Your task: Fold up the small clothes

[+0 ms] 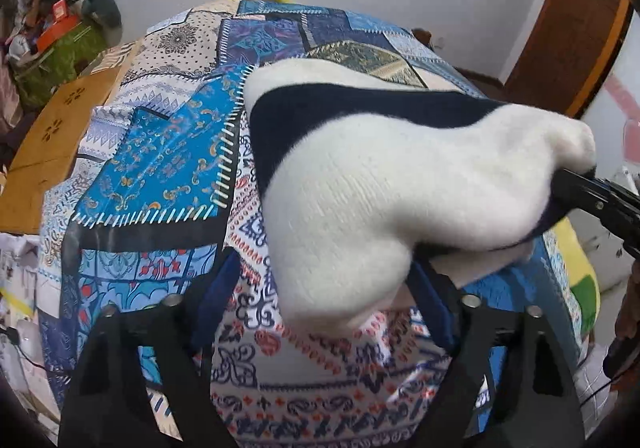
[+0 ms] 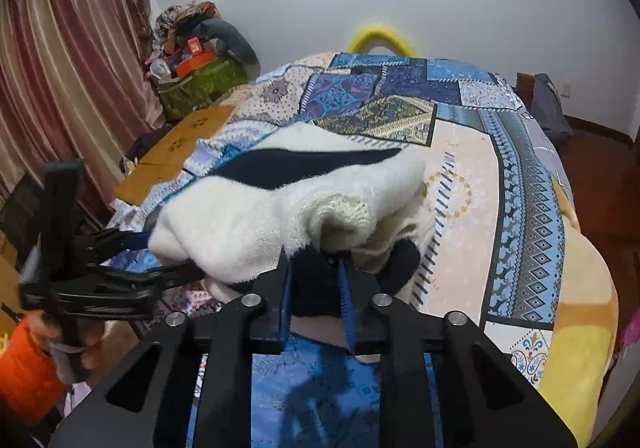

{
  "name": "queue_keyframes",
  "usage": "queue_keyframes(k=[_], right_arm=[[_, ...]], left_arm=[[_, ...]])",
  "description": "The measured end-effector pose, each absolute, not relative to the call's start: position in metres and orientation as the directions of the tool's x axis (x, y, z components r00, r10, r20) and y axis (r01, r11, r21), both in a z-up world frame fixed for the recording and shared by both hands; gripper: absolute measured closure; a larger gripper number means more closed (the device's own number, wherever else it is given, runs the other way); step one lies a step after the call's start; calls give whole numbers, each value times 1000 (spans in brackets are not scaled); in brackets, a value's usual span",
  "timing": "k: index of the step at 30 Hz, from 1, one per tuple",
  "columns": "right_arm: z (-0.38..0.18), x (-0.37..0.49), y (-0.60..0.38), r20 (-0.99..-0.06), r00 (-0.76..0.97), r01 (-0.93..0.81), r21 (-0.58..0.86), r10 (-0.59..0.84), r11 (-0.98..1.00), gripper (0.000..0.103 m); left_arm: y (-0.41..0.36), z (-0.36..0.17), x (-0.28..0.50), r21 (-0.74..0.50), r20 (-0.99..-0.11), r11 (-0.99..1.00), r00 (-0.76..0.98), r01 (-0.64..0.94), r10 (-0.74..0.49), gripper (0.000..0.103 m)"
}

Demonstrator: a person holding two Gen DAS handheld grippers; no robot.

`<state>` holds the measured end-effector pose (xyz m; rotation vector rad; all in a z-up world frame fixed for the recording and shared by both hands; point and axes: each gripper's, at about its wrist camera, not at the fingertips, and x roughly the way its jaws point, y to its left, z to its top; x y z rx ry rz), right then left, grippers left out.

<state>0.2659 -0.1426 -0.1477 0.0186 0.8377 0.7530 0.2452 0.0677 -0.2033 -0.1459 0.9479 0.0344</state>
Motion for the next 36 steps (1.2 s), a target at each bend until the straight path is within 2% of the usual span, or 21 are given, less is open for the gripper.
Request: queue_keyframes(k=[2,4,9,10,11,14,18,21,22,23,24,26,30,32,35,36], right_arm=[[-142,265,-144,-652,445,-605,287,614,743,92],[-137,263,-146,-638,458,-616,274,619,739,93],[-125,258,-145,-606,490,-643,234,626,730,95],[-125,258,-145,-604,492,-644,233,627,729,95],[-126,259,-145,-607,490,-644,232,626,729,95],[-138,260,-147,-627,478,-630,243,615,737,95],[-149,255,-144,-653,478,-628,214,588,748,95],[-152,255,-149,-658,474,-615,229,586,755,95],[-153,255,-152,-657,471,-609,240,588,756,95],[-155,255,-154,-660,466,-602,251,589,758,95],[-160,256,-156,-671,466,-588,251,577,768,95],[-168,257,-161,-687,453,-576,261,569,775,95],[-176,253,-173,-703,411,-569,300,581,766,92],[-170,251,-178,-702,421,-565,292,575,771,86],[-151,250,-185,-687,451,-563,275,569,779,86],[-145,250,-186,-682,461,-563,270,568,781,86]], left_arm=[[73,-201,242,-139,-803,986,594,-97,-55,38],[77,-195,236,-128,-791,986,611,-105,-37,44],[96,-183,217,-106,-780,983,626,-152,12,48],[102,-185,215,-80,-786,981,616,-179,48,55],[107,-188,213,-84,-795,979,605,-184,46,55],[121,-197,209,-199,-817,961,574,-192,-54,55],[116,-194,206,-150,-810,972,586,-182,-16,55],[126,-196,205,-164,-809,960,587,-225,0,56],[131,-199,204,-121,-816,954,575,-274,62,67],[137,-203,203,-78,-825,947,553,-313,114,72],[144,-207,202,-86,-838,940,535,-330,111,72],[162,-216,197,-184,-854,923,520,-337,19,72],[167,-208,190,-144,-850,939,524,-313,44,72],[165,-199,190,-142,-841,946,540,-293,41,66],[156,-180,195,-136,-814,959,580,-250,36,53],[152,-174,198,-127,-803,964,594,-232,37,52]])
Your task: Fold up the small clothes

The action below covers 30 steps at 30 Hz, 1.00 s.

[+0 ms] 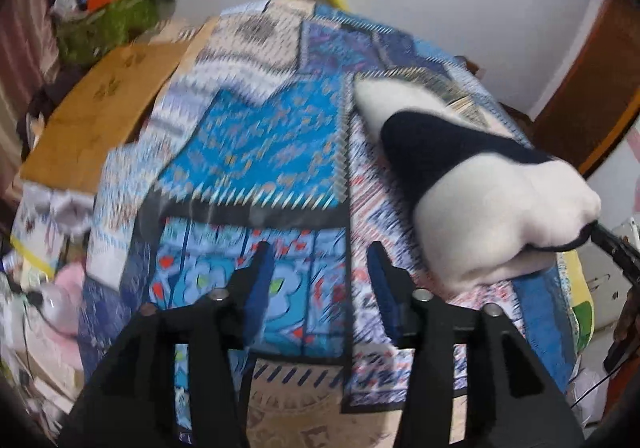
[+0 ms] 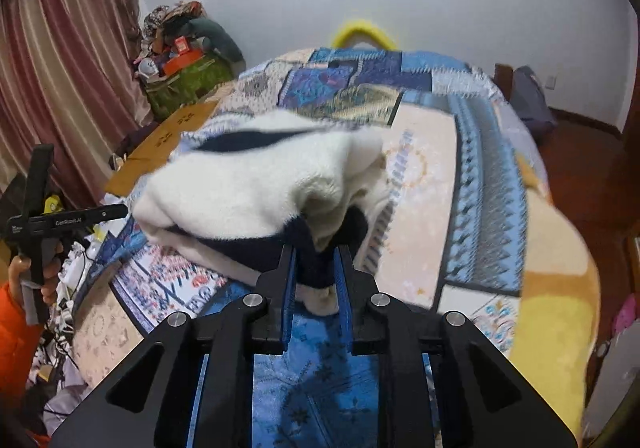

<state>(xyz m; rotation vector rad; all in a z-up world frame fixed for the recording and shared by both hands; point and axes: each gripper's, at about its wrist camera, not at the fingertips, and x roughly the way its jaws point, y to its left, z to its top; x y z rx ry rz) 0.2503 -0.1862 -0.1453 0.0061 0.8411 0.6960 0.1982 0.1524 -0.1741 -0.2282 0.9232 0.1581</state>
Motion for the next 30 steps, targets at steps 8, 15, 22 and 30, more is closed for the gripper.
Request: queue_keyframes(k=[8,15,22,30], right_arm=[[-98,275,-178,-617,513,-592,250,597,767,82],[-92,307,-133,-637,458,-666,216,620,714,65],[-134,342,-108,-725,319,-655,296,610,695,65],[-184,328,-121,-779,241,-652,312,578,692,65]], left_arm=[[116,-122,240,-98,-735,993,678,-68,-26,40],[92,-108,290,-104,-732,994,673,42,-105,33],[73,-145,327,-126,-793,984,584,122,-174,33],[32,-201,313,74,-828,972,556,225,-66,31]])
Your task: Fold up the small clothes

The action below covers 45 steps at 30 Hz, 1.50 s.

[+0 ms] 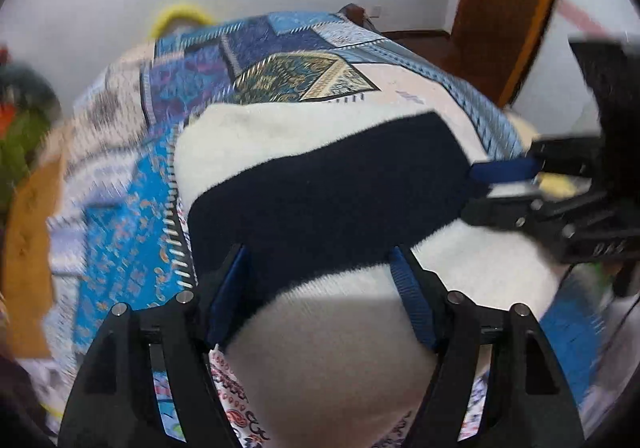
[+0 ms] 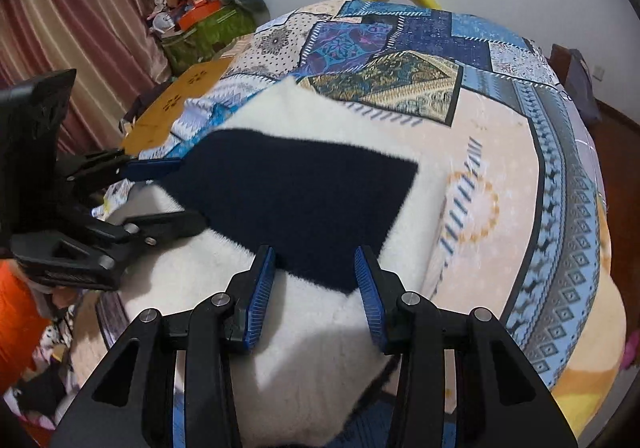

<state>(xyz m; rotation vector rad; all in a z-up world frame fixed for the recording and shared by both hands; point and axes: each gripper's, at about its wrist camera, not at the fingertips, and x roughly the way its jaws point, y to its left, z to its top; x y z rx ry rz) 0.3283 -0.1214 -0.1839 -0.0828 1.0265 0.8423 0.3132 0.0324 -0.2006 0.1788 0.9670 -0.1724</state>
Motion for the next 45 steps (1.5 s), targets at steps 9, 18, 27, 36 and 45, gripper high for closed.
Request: queue_keyframes(k=[9,18,27,36,45], right_arm=[[-183,292,-132,-763,317,-660,249,563,709,64],[-176,272,-144,-757,363,-640,221,543,736,62],[-169,268,-163,-750,385,-596,243,538,765,42],[-151,289,-175,-699,443,-519,312,562,796,20],[-206,324,-164,-749,285,-430,457,598,778,20]], left_arm=[[36,-200,283,78,-810,981,585,176,-41,29],[53,-194,253,-25,-817,992,569,127,-93,24],[69,-170,236,-62,-798,995,595,79,-97,24],[105,-162,269,-191,-800,981,584,-33,-136,20],[119,-210,304,-451,-807,889,464,-80,-367,13]])
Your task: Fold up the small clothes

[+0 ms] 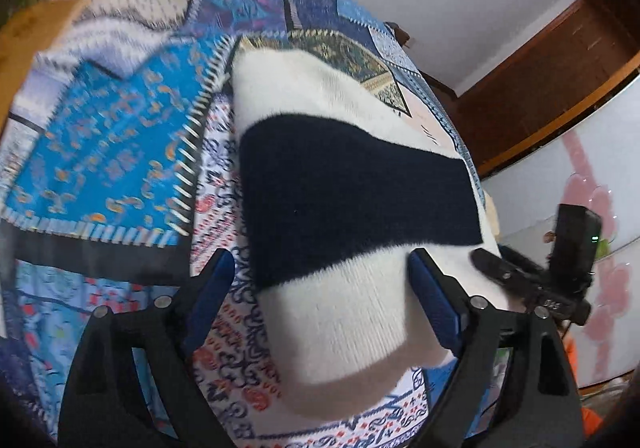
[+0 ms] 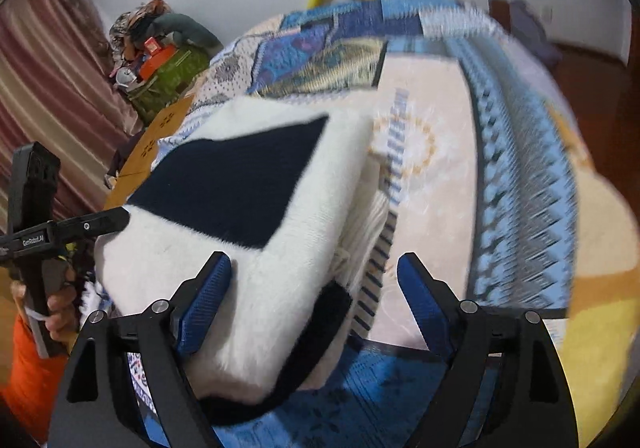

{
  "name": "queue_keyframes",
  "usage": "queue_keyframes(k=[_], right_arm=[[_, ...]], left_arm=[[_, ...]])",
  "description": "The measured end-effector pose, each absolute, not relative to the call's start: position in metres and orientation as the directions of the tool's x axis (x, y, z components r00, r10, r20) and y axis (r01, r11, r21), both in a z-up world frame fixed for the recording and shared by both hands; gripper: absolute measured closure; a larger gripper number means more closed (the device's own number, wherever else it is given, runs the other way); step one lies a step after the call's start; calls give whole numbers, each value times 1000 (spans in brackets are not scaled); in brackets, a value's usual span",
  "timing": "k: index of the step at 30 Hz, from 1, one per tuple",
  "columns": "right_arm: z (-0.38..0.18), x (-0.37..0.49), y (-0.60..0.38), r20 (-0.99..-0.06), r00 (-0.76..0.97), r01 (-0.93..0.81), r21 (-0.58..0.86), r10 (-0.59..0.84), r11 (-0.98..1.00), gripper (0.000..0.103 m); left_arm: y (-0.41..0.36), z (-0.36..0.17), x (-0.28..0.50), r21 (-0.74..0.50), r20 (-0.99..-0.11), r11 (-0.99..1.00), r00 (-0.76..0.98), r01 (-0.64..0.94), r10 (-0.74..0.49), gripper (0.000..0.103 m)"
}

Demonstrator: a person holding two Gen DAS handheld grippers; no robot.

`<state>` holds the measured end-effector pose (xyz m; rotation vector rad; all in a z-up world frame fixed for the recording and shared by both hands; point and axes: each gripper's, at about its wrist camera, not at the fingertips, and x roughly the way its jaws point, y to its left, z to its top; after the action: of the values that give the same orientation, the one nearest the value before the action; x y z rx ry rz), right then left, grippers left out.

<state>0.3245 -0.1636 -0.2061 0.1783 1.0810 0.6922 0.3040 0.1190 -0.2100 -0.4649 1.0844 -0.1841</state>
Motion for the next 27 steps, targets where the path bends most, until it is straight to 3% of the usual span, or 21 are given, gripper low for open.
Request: queue_keyframes(k=[9,14,17,27], right_arm=[[-232,340,-155,-695,166,-384,607,699,695,23],[-226,338,-155,-677,163,-389,624,718,677,52],[-214,333,-156,-674,187,-409,608,715,680,63],[-128,313,-129,-610,317,-545,510,726,666,65]], left_arm=[[105,-238,329,-514,-809,854,376,-81,-451,12],[98,-228,327,-494,-809,868,397,-57,-434,25],[97,-215,323,-477,-804,879,420,-33,-420,32],[128,-121,293,-417,-722,907,589,48,-363,34]])
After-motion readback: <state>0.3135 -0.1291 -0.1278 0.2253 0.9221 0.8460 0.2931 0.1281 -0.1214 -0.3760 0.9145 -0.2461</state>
